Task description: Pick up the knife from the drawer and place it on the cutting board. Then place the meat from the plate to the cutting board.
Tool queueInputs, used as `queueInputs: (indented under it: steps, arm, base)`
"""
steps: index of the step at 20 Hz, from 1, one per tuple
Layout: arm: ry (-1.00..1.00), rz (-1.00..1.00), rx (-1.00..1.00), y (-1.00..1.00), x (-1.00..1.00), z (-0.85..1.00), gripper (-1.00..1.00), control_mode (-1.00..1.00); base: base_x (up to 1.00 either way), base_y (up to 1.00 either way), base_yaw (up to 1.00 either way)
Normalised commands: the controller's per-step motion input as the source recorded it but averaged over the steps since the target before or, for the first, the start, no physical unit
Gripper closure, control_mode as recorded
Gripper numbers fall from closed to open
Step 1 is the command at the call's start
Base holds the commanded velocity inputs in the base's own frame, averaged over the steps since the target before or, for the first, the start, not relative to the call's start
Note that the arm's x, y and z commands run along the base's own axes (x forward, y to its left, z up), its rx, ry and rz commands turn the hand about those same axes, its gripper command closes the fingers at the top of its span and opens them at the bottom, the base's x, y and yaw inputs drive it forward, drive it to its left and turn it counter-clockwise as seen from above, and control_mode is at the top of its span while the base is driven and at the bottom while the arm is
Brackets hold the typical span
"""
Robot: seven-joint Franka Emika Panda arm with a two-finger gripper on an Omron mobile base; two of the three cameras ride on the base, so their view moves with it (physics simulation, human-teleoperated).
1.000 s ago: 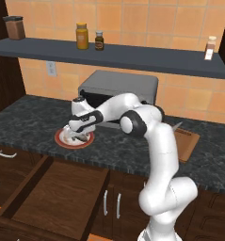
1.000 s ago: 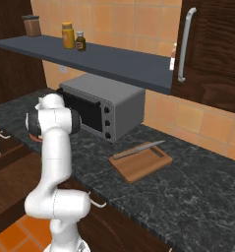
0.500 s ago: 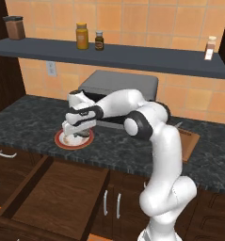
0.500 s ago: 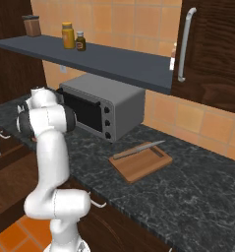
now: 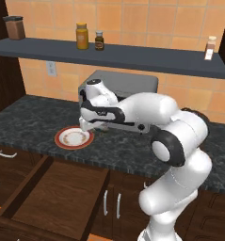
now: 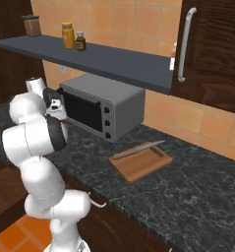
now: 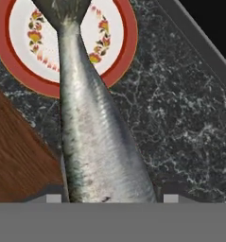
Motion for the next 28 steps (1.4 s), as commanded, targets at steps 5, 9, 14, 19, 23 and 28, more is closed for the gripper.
queueInputs:
  steps: [5, 9, 14, 19, 23, 28]
  arm:
    - [-0.04, 0.00, 0.00, -1.00, -1.00, 0.37, 1.00, -1.00]
    - [0.00, -0.01, 0.01, -1.00, -1.00, 0.04, 1.00, -1.00]
    - [0.01, -0.23, 0.01, -1.00, -0.78, 0.00, 1.00, -1.00]
    - [0.03, -0.46, 0.00, -1.00, -0.08, 0.00, 1.00, -1.00]
    - [0.02, -0.50, 0.00, -1.00, 0.12, 0.00, 1.00, -1.00]
    - [0.02, -0.43, 0.00, -1.00, 0.36, 0.00, 1.00, -1.00]
  base:
    - [0.00, 0.00, 0.00]
    - [0.00, 0.00, 0.00]
    - [0.00, 0.00, 0.00]
    - [0.00, 0.00, 0.00]
    - [0.00, 0.00, 0.00]
    - [0.00, 0.00, 0.00]
